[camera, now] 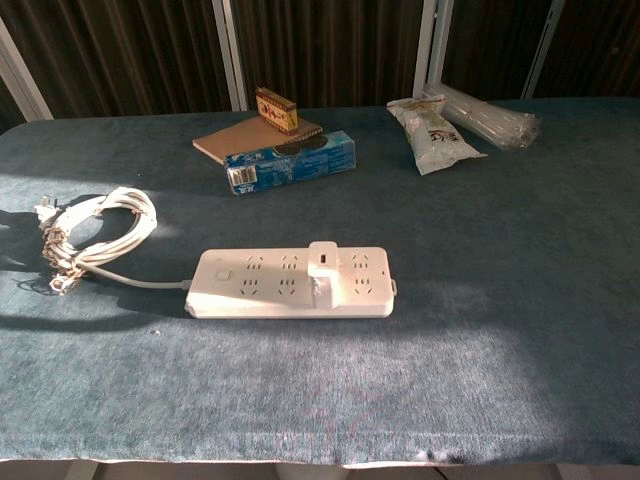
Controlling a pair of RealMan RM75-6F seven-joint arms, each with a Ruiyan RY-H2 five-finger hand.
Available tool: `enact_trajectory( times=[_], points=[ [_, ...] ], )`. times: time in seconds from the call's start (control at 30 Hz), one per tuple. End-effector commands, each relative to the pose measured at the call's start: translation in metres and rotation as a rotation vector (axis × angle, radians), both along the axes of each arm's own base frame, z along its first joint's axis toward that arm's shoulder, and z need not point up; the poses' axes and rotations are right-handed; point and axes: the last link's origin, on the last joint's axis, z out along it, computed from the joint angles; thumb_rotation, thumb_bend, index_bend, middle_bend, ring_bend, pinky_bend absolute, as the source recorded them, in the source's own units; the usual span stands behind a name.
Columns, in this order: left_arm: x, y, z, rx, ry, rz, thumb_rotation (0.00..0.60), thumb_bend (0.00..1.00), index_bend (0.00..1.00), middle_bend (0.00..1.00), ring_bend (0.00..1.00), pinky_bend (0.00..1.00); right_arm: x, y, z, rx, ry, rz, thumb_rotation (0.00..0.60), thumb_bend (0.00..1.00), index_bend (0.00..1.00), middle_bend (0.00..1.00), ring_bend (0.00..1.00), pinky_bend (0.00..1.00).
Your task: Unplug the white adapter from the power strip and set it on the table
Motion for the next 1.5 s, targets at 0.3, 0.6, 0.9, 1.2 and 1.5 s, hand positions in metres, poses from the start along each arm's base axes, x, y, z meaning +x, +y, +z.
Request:
enact_trajectory(
  times=[0.3, 0.6, 0.9, 1.2, 1.5],
  points=[
    [0.027, 0.006, -0.044, -0.117, -0.099, -0.112, 0.600, 0.36, 0.00, 0.00, 0.00, 0.08, 0.000, -0.003, -0.006, 0.014, 0.011, -0.008, 0.600, 0.28, 0.00, 0.00, 0.00, 0.00],
    [0.066, 0.051, -0.109, -0.262, -0.086, -0.101, 0.600, 0.36, 0.00, 0.00, 0.00, 0.08, -0.001, -0.016, -0.011, 0.040, 0.004, -0.013, 0.600, 0.27, 0.00, 0.00, 0.00, 0.00],
    [0.125, 0.074, -0.162, -0.282, -0.037, -0.177, 0.600, 0.36, 0.00, 0.00, 0.00, 0.08, -0.009, -0.026, -0.007, 0.039, -0.003, -0.054, 0.600, 0.27, 0.00, 0.00, 0.00, 0.00],
    [0.169, 0.092, -0.199, -0.244, 0.042, -0.201, 0.600, 0.36, 0.00, 0.00, 0.00, 0.08, -0.011, -0.026, -0.005, 0.034, -0.004, -0.067, 0.600, 0.27, 0.00, 0.00, 0.00, 0.00],
    [0.189, 0.104, -0.224, -0.270, 0.081, -0.167, 0.600, 0.36, 0.00, 0.00, 0.00, 0.08, -0.012, -0.026, -0.002, 0.029, -0.012, -0.069, 0.600, 0.27, 0.00, 0.00, 0.00, 0.00]
  ],
)
